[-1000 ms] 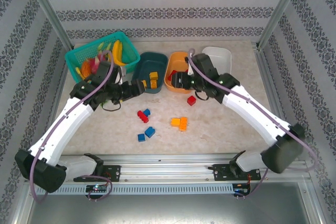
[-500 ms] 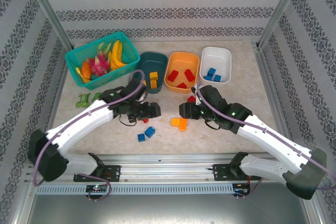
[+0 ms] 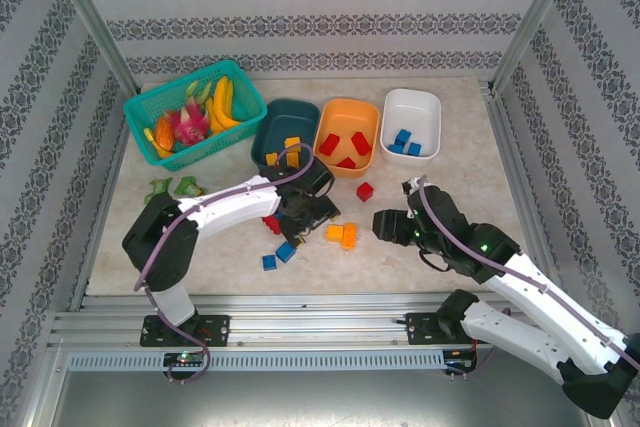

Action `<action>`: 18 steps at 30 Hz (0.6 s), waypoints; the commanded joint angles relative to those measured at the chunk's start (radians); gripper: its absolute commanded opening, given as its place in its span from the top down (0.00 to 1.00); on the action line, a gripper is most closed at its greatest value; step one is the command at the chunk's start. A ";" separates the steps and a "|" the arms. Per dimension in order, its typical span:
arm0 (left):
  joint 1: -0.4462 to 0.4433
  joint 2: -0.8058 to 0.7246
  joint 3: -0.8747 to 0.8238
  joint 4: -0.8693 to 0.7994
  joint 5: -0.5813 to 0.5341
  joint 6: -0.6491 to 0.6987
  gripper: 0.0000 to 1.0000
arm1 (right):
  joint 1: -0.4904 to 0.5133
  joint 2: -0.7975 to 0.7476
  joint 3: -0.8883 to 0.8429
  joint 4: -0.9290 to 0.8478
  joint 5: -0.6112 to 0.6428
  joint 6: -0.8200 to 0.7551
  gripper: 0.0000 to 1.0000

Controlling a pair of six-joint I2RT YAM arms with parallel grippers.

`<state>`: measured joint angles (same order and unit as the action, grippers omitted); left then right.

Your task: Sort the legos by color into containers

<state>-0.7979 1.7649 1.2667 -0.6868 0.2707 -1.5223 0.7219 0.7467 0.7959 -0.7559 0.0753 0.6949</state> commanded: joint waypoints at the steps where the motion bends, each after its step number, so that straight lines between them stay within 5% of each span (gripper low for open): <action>1: -0.045 0.042 0.048 0.049 -0.030 -0.391 0.11 | -0.003 -0.036 -0.012 -0.039 0.022 0.021 0.37; 7: -0.073 0.110 0.047 0.131 -0.061 -0.649 0.12 | -0.005 -0.143 -0.033 0.006 -0.069 -0.044 0.35; 18: -0.080 0.181 0.038 0.243 -0.135 -0.811 0.27 | -0.047 -0.148 -0.002 -0.028 -0.128 -0.121 0.31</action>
<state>-0.8631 1.9240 1.2949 -0.4973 0.1841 -2.0621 0.6857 0.5869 0.7746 -0.7715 -0.0162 0.6193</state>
